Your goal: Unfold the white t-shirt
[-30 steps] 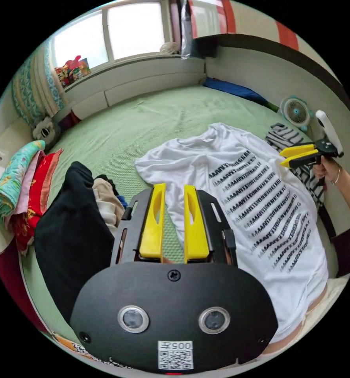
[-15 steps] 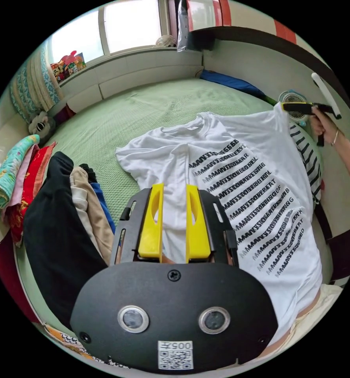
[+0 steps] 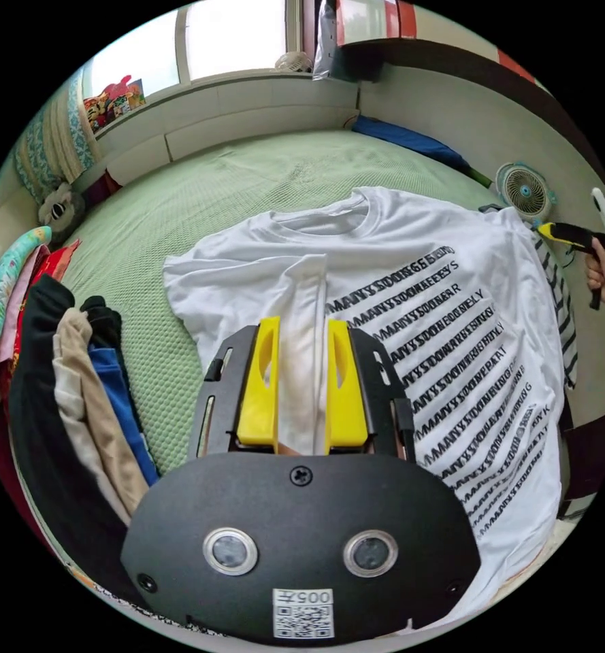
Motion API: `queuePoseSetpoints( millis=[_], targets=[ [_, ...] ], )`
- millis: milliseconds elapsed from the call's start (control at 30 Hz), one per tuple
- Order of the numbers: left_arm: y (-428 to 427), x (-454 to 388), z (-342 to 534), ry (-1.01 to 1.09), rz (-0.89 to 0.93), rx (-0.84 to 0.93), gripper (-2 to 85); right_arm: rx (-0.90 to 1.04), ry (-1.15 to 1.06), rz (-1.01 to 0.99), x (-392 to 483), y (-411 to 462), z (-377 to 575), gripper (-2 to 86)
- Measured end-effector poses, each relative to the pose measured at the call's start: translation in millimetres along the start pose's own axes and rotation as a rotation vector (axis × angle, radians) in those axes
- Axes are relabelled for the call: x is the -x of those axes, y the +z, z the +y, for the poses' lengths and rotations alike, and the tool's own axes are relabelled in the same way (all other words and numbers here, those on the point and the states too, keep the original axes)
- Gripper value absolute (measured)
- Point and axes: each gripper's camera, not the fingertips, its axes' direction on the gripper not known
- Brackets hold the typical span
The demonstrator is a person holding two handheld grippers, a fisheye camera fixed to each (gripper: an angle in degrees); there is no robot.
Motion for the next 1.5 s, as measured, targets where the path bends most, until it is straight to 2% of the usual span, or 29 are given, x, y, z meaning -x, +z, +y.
queuePoseSetpoints(
  millis=[167,233,333,467,533,600,700,800,867,1067,1233,1500],
  targets=[
    [2.8,12.7,0.6,-0.052,0.009,0.022,4.4,0.042,-0.131,-0.067,23.3,-11.2,37.3,1.2],
    [-1.7,28.4,3.9,-0.045,0.095,0.041,3.3,0.057,-0.157,-0.084,27.0,-12.7,44.4,0.9],
    [-10.9,51.9,8.0,-0.057,0.105,0.094,2.5,0.057,-0.23,-0.004,38.1,-12.0,54.1,-0.1],
    [-53.0,93.2,17.4,-0.13,0.094,0.039,2.0,0.09,-0.26,0.015,47.8,-6.9,65.8,-0.7],
    [-86.7,132.3,31.1,-0.2,0.029,-0.013,1.6,0.084,-0.26,-0.002,48.9,-8.9,71.2,-0.6],
    [-103.3,166.5,47.0,-0.3,-0.062,0.012,1.3,0.09,-0.259,-0.016,48.9,-9.9,76.5,-0.5],
    [-118.3,216.6,82.0,-0.414,0.047,0.032,0.7,0.101,-0.253,-0.014,48.0,-10.2,87.1,0.0],
    [-134.8,234.3,119.3,-0.512,0.13,-0.085,0.5,0.113,-0.241,-0.04,47.4,-12.4,102.0,1.4],
    [-140.9,229.4,134.0,-0.501,0.138,-0.102,1.0,0.115,-0.245,-0.057,49.2,-18.1,117.3,2.9],
    [-153.3,151.2,179.2,-0.284,0.145,-0.097,5.2,0.098,-0.379,-0.012,69.0,-44.1,177.8,6.1],
    [-141.4,68.5,238.5,-0.155,0.259,-0.017,7.8,0.14,-0.442,-0.015,83.0,-44.5,243.2,8.3],
    [-93.9,5.9,291.6,-0.16,0.303,0.177,11.5,0.191,-0.317,-0.032,97.0,-14.6,299.4,8.8]
  ],
)
